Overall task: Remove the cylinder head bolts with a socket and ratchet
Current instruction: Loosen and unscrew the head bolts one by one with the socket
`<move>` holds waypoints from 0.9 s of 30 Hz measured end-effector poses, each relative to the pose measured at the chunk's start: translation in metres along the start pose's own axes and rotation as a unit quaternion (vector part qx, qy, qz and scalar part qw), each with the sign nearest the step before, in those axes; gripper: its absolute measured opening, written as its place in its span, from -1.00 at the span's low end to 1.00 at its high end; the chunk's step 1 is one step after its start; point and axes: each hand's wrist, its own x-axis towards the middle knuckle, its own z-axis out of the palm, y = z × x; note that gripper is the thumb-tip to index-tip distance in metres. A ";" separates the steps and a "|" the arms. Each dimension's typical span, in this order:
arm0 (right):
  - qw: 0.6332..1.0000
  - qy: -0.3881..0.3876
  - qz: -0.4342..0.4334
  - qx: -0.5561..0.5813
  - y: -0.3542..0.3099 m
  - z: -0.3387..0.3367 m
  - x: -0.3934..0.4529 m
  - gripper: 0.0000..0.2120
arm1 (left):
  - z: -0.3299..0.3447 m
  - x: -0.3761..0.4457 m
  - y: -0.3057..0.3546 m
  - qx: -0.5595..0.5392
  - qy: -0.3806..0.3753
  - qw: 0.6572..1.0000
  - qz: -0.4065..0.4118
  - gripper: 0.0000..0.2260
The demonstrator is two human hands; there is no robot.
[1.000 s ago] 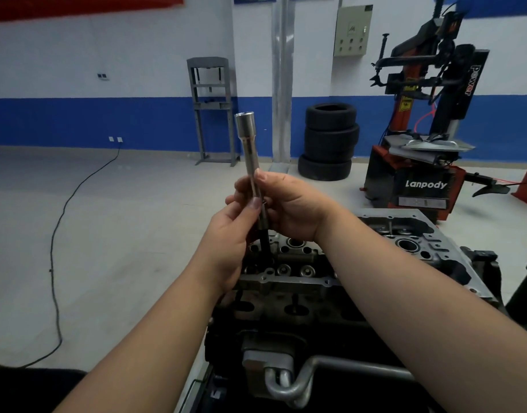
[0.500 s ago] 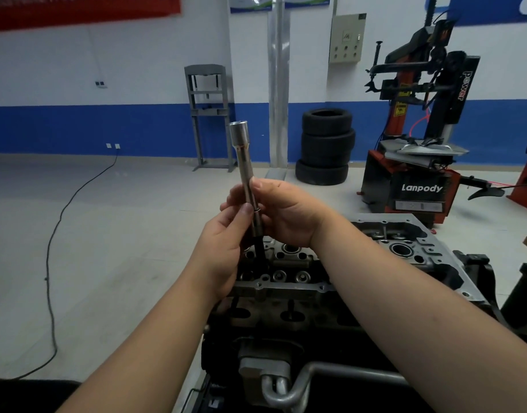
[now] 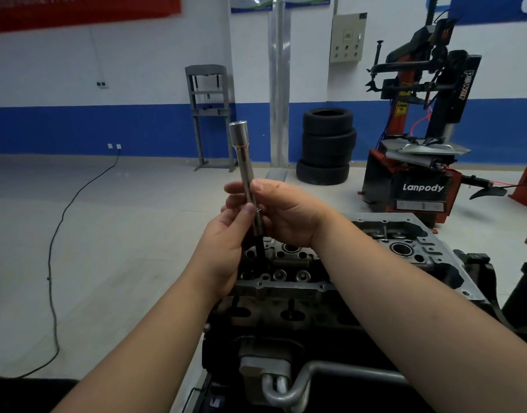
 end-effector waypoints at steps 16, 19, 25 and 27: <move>1.000 -0.003 -0.005 0.013 -0.001 0.002 0.000 -0.80 | 0.003 0.000 0.000 -0.004 0.010 1.000 0.019 -0.84; 1.000 -0.003 -0.017 0.000 0.002 0.000 0.002 -0.90 | 0.005 0.000 -0.002 0.016 0.011 0.999 0.042 -0.85; 1.000 0.005 -0.002 -0.010 0.000 0.000 -0.001 -0.78 | 0.001 0.000 0.000 0.005 -0.010 1.000 0.006 -0.71; 1.000 0.002 0.003 -0.007 -0.001 0.001 -0.002 -0.74 | -0.001 -0.001 0.001 -0.010 -0.013 1.000 0.007 -0.76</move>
